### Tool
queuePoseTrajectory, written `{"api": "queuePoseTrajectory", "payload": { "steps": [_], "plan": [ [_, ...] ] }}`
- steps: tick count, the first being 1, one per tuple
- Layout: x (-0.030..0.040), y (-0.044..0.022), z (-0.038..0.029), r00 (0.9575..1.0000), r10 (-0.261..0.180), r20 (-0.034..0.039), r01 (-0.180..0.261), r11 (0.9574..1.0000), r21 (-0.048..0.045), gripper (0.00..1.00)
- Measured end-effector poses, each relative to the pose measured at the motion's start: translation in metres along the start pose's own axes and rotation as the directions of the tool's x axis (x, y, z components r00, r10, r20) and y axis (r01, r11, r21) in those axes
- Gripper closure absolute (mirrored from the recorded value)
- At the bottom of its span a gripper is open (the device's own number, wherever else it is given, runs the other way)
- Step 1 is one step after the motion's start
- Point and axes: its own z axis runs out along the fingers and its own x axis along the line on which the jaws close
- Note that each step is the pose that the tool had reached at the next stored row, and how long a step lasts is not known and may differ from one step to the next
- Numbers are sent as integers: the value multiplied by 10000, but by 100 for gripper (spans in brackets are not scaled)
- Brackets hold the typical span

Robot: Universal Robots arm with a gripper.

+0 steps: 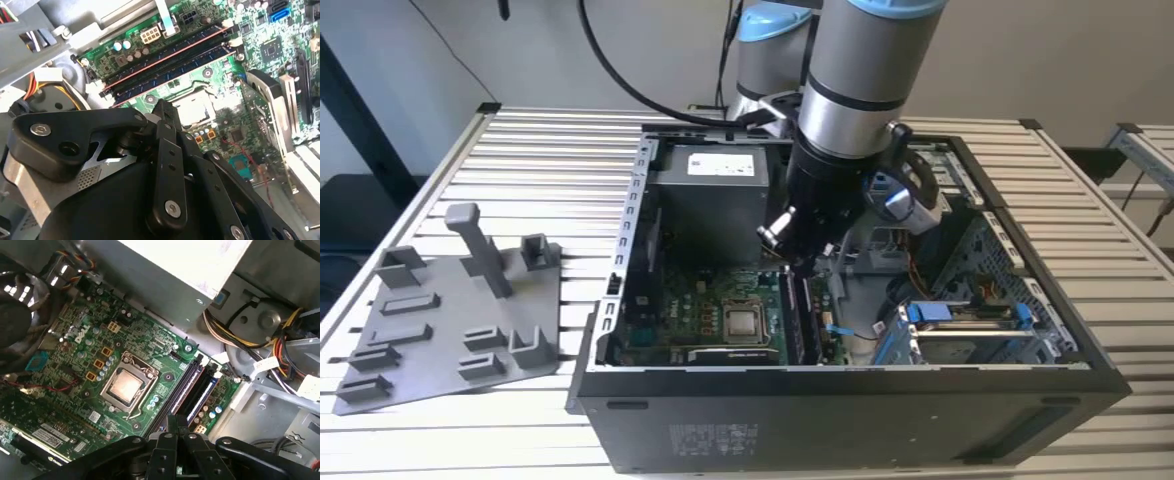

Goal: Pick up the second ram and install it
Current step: 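Press down the second ram until it locks into place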

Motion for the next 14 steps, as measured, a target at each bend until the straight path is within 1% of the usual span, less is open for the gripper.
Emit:
{"api": "queuePoseTrajectory", "payload": {
  "steps": [6, 10, 14],
  "plan": [
    [0, 1, 0, 9988, -490, -19, 490, 9988, 8, 89],
    [2, 1, 0, 9964, -846, -34, 846, 9964, 12, 89],
    [3, 2, 0, 9931, -1174, -48, 1174, 9931, 17, 89]
  ]
}}
